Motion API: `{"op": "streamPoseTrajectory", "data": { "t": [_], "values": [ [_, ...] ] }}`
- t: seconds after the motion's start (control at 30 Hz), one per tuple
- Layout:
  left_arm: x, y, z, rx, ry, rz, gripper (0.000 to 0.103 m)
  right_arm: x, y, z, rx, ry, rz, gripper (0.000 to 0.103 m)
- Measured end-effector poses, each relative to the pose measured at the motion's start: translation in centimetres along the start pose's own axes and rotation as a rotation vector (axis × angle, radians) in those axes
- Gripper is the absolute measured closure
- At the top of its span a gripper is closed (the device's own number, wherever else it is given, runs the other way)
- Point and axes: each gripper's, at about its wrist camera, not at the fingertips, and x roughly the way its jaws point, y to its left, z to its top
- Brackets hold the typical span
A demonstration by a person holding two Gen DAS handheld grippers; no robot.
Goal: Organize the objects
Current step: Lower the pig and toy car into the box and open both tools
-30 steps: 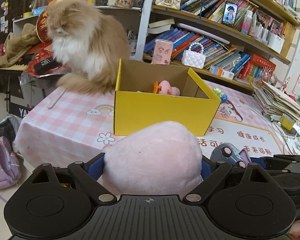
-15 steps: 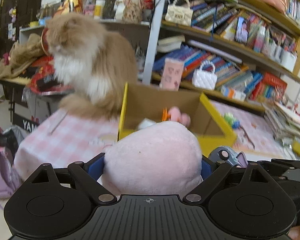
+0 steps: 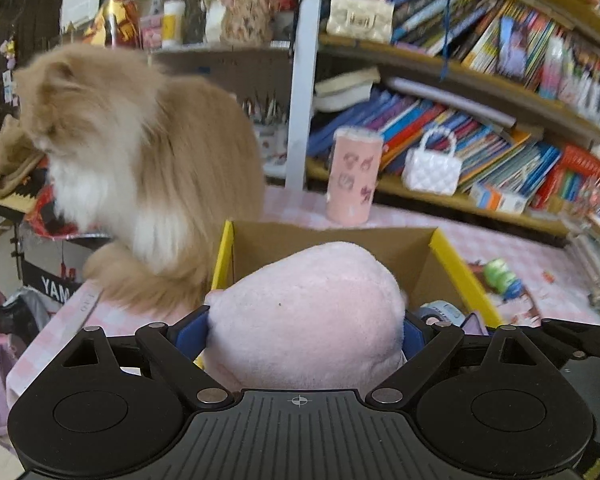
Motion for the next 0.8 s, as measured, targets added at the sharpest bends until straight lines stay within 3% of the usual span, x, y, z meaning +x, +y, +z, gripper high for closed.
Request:
{"op": "streamPoseTrajectory", "data": {
  "t": [0.17,0.43,0.7,0.8],
  "values": [
    [3.0,0.2,0.1,-0.007,0.055,0.026,0.010,3.0,-0.5,0.0,-0.023,0.072,0.009,0.060],
    [5.2,-0.2,-0.2,-0.003,0.101,0.024,0.009,4.7,0.5,0.4,-0.142,0.113,0.015,0.061],
    [5.3,-0.5,-0.5,-0.002,0.108,0.009,0.006,5.1,0.3,0.3,-0.087,0.133,0.037,0.061],
    [3.5,-0.3,-0.2,-0.028,0.030,0.004,0.005,3.8,0.2,0.4,-0.057,0.089,0.043,0.053]
  ]
}}
